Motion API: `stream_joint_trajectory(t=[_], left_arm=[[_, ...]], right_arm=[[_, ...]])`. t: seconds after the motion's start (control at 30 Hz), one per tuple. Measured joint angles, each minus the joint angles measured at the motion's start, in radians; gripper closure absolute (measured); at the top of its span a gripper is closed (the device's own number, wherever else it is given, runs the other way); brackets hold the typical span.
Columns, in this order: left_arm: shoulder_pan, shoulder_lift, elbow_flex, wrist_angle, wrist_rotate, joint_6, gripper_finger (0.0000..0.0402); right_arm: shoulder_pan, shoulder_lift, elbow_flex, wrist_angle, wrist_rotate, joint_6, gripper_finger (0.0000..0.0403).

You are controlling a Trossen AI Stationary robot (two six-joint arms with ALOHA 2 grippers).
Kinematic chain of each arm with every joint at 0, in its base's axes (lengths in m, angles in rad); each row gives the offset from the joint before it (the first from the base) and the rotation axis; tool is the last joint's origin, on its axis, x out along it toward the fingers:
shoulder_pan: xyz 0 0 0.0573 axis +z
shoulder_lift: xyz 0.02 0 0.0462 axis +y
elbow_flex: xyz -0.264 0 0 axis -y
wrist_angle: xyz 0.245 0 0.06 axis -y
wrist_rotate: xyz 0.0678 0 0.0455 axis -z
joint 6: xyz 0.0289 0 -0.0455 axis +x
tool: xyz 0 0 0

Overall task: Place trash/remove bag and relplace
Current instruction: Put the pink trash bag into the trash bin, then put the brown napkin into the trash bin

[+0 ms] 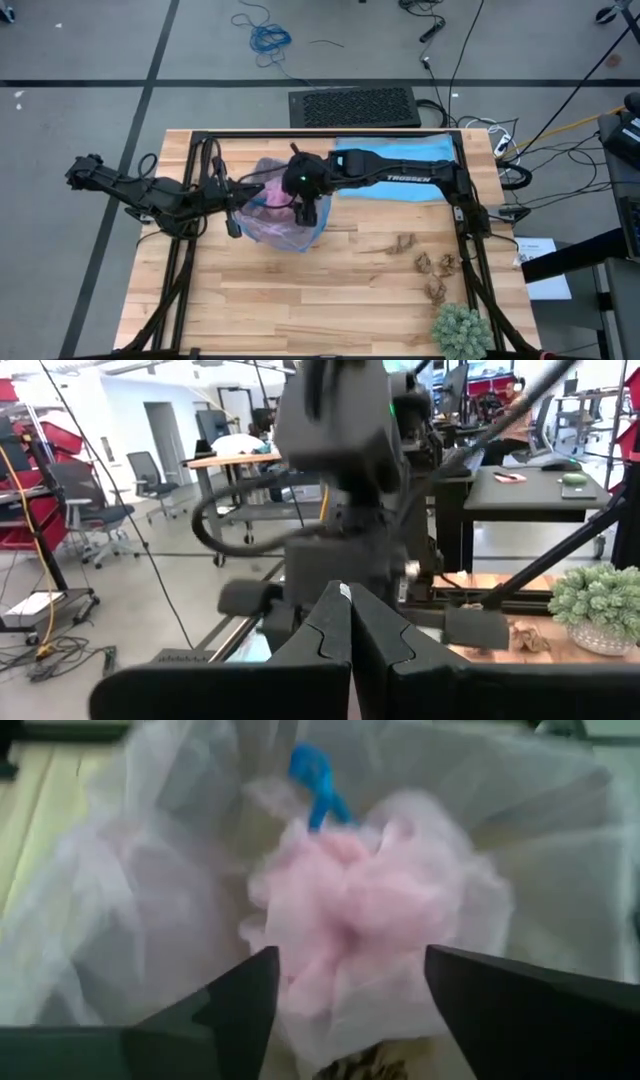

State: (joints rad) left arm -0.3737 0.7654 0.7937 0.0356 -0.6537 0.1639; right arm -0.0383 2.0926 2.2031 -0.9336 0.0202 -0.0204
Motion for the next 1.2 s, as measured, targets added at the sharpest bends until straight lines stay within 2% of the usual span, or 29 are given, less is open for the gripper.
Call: stream_joint_trajectory(t=[0.1,0.27,0.33,0.5,0.63,0.7,0.83,0.97,1.2], left_arm=[[0.000,0.000,0.000,0.000,0.000,0.000,0.0402],[0.000,0.000,0.000,0.001,0.000,0.000,0.0402],[0.000,0.000,0.000,0.000,0.000,0.000,0.0402],[0.000,0.000,0.000,0.000,0.000,0.000,0.0402],[0.000,0.000,0.000,0.000,0.000,0.000,0.0402],[0.000,0.000,0.000,0.000,0.000,0.000,0.0402],[0.000,0.000,0.000,0.000,0.000,0.000,0.0402],[0.000,0.000,0.000,0.001,0.000,0.001,0.0402],[0.000,0.000,0.000,0.000,0.000,0.000,0.0402]], right_arm=[[0.000,0.000,0.036,0.024,0.000,-0.018,0.0222],[-0.022,0.017,0.045,0.117,-0.042,-0.056,0.0355],[-0.035,0.052,0.045,0.123,-0.048,-0.075,0.0389],[-0.063,0.128,0.041,0.116,-0.052,-0.079,0.0397],[-0.076,0.164,0.044,0.028,-0.034,-0.070,0.0401],[-0.085,0.165,0.048,-0.025,-0.067,-0.057,0.0402],[-0.091,0.170,0.045,-0.106,-0.063,-0.046,0.0403],[-0.076,0.161,0.036,-0.046,-0.089,-0.060,0.0401],[-0.044,0.057,0.043,0.040,-0.080,-0.093,0.0397]])
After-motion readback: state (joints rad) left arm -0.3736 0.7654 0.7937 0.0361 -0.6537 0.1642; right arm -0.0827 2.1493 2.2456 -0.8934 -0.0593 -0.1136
